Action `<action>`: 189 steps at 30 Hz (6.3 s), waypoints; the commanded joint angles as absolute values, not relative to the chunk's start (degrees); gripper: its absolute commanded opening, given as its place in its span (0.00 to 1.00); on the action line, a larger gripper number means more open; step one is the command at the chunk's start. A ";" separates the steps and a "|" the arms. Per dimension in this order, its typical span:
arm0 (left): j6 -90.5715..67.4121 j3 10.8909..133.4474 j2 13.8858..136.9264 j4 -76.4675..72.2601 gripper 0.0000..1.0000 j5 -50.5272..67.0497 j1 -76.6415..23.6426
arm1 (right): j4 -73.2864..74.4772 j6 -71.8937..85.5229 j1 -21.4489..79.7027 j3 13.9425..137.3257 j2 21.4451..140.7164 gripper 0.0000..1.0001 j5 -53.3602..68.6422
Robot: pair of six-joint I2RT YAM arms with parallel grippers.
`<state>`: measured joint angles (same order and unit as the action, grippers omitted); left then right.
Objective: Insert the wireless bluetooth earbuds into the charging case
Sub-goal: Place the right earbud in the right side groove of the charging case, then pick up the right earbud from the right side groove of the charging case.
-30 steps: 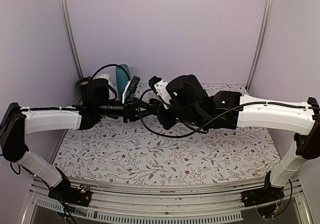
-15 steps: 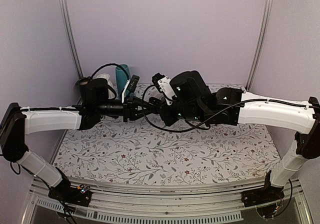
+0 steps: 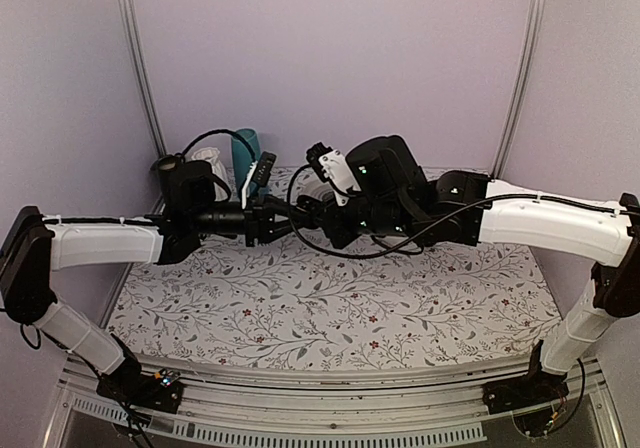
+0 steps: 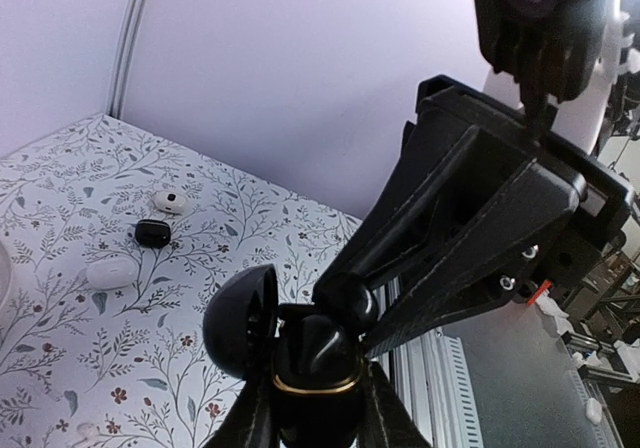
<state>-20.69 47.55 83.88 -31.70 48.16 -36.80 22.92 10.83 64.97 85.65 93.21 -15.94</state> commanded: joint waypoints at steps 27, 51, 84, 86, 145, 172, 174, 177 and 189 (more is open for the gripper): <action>-27.28 48.35 91.30 -56.68 0.00 47.95 -38.84 | 23.14 14.91 56.96 86.05 92.15 0.18 -5.83; -33.41 50.67 99.13 -67.06 0.00 43.68 -38.85 | 21.97 18.89 51.14 85.96 93.17 0.18 1.91; -26.81 45.93 97.21 -77.32 0.00 47.70 -38.36 | 19.87 21.01 51.07 82.30 82.96 0.18 5.01; -25.75 45.23 96.89 -78.62 0.00 48.03 -38.40 | 19.42 21.09 51.17 82.03 82.65 0.18 6.14; -20.35 43.52 89.74 -61.46 0.00 46.93 -39.56 | 26.37 13.46 55.79 89.49 89.30 0.32 15.22; -21.05 44.56 88.34 -57.75 0.00 48.22 -39.56 | 28.72 14.42 53.60 90.08 92.56 0.33 17.50; -20.84 44.65 88.33 -57.59 0.00 48.02 -39.55 | 28.81 14.12 53.67 90.09 92.72 0.33 17.58; -20.83 44.79 88.51 -57.48 0.00 47.81 -39.53 | 29.25 13.91 53.61 90.25 92.94 0.33 16.78; -20.60 45.09 88.68 -57.56 0.00 47.11 -39.46 | 28.08 14.58 53.72 88.87 93.18 0.24 15.73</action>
